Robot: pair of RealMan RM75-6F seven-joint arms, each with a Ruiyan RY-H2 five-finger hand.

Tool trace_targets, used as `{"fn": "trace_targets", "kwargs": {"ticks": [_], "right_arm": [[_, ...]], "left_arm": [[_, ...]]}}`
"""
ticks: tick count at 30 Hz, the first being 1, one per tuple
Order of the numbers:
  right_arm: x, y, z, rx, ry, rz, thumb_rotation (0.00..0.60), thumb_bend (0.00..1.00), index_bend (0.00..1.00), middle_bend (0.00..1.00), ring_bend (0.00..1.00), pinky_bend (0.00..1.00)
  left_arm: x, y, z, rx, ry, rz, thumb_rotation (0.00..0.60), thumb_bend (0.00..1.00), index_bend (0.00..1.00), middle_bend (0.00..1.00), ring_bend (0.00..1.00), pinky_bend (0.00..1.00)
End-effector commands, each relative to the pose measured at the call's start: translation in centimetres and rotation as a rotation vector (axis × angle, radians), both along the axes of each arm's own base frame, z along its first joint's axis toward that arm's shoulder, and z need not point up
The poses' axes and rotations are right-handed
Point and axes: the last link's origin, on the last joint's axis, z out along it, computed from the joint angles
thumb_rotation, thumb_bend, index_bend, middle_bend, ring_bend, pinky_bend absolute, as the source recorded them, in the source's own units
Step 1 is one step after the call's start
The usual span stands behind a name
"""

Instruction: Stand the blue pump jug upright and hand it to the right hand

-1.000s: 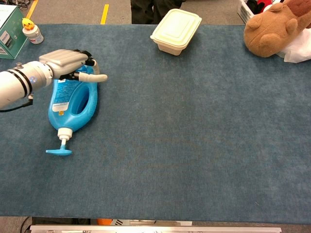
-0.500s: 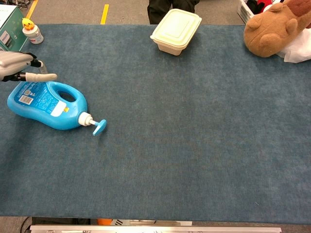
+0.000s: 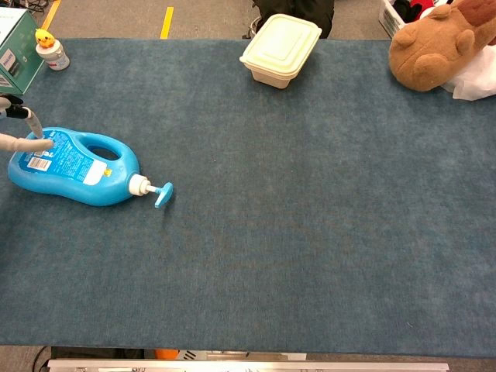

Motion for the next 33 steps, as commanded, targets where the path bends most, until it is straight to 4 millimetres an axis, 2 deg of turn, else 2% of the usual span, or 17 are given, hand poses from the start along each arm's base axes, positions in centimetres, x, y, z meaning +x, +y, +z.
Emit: {"fn": "trace_targets", "kwargs": {"ticks": [1, 2, 3, 5, 7, 15, 23, 27, 33], "right_arm": [[0.1, 0.0, 0.0, 0.000, -0.002, 0.003, 0.600, 0.08, 0.08, 0.22, 0.11, 0.24], [0.1, 0.0, 0.0, 0.000, -0.003, 0.004, 0.600, 0.08, 0.08, 0.22, 0.11, 0.24], [0.1, 0.1, 0.0, 0.000, -0.003, 0.003, 0.600, 0.08, 0.08, 0.22, 0.11, 0.24], [0.0, 0.1, -0.1, 0.001, -0.005, 0.002, 0.600, 0.08, 0.08, 0.22, 0.11, 0.24], [0.1, 0.1, -0.1, 0.001, -0.005, 0.003, 0.600, 0.08, 0.08, 0.22, 0.11, 0.24], [0.1, 0.4, 0.0, -0.003, -0.009, 0.007, 0.600, 0.08, 0.08, 0.22, 0.11, 0.24], [-0.3, 0.8, 0.3, -0.011, -0.014, -0.005, 0.600, 0.08, 0.08, 0.22, 0.11, 0.24], [-0.6, 0.9, 0.4, -0.012, -0.018, -0.012, 0.600, 0.08, 0.08, 0.22, 0.11, 0.24], [-0.9, 1.0, 0.7, -0.021, -0.018, -0.019, 0.600, 0.08, 0.08, 0.22, 0.11, 0.24]], "left_arm": [[0.1, -1.2, 1.1, -0.026, 0.030, -0.027, 0.540, 0.10, 0.18, 0.12, 0.00, 0.00], [0.2, -1.5, 1.2, -0.027, 0.032, -0.032, 0.587, 0.10, 0.13, 0.09, 0.00, 0.00], [0.2, -1.8, 1.3, -0.028, 0.033, -0.041, 0.600, 0.10, 0.10, 0.06, 0.00, 0.00], [0.1, -2.5, 1.3, -0.034, 0.042, -0.064, 0.600, 0.09, 0.02, 0.01, 0.00, 0.00], [0.0, -3.0, 1.2, -0.036, 0.038, -0.082, 0.600, 0.10, 0.00, 0.00, 0.00, 0.00], [-0.1, -3.6, -0.5, -0.049, -0.006, -0.154, 0.600, 0.09, 0.00, 0.00, 0.00, 0.00], [0.3, -4.1, -4.0, -0.133, -0.007, -0.187, 0.600, 0.09, 0.00, 0.00, 0.00, 0.00], [1.0, -3.7, -5.5, -0.101, -0.044, -0.214, 0.600, 0.09, 0.00, 0.00, 0.00, 0.00], [1.9, -2.2, -6.7, -0.081, -0.062, -0.228, 0.600, 0.09, 0.00, 0.00, 0.00, 0.00]]}}
